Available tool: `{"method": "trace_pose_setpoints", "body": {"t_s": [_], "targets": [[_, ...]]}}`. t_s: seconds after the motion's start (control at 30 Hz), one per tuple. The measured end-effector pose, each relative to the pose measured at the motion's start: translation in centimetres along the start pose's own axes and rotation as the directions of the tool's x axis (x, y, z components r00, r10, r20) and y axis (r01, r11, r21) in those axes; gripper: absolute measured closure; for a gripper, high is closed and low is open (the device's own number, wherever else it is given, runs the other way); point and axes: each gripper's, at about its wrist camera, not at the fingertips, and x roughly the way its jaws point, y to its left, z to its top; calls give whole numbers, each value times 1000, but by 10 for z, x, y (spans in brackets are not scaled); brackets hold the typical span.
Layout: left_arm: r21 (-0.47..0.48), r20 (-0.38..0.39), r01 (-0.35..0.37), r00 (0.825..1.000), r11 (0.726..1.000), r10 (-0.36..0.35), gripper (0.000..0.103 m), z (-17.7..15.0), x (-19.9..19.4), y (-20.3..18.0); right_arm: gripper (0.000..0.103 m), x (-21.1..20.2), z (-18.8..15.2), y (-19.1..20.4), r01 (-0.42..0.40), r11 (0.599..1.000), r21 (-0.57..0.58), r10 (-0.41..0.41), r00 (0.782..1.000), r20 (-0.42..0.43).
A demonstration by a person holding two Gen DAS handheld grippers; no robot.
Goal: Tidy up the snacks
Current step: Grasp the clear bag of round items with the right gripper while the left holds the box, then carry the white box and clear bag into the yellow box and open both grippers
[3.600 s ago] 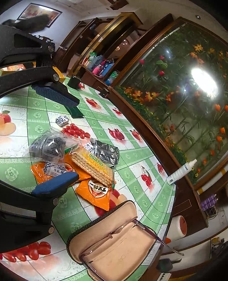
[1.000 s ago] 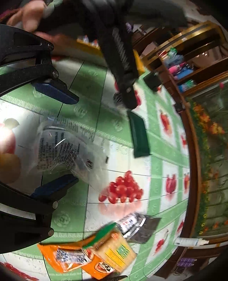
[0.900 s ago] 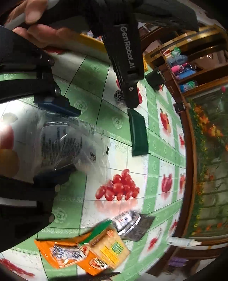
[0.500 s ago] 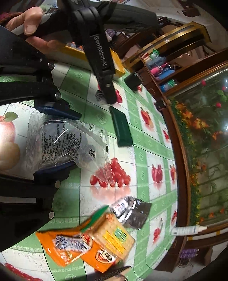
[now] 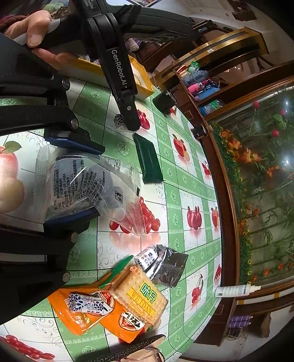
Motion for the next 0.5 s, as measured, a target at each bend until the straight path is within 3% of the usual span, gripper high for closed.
{"method": "trace_pose_setpoints", "body": {"t_s": [0.23,0.5], "targets": [[2,21,14,1000,1000,-14,82,-6,-13,-3,53,-3,3,-2,20,1000,-9,-20,1000,24],[1,62,43,997,999,-43,82,-20,-58,-2,53,-8,2,7,-3,999,-38,5,999,49]]}}
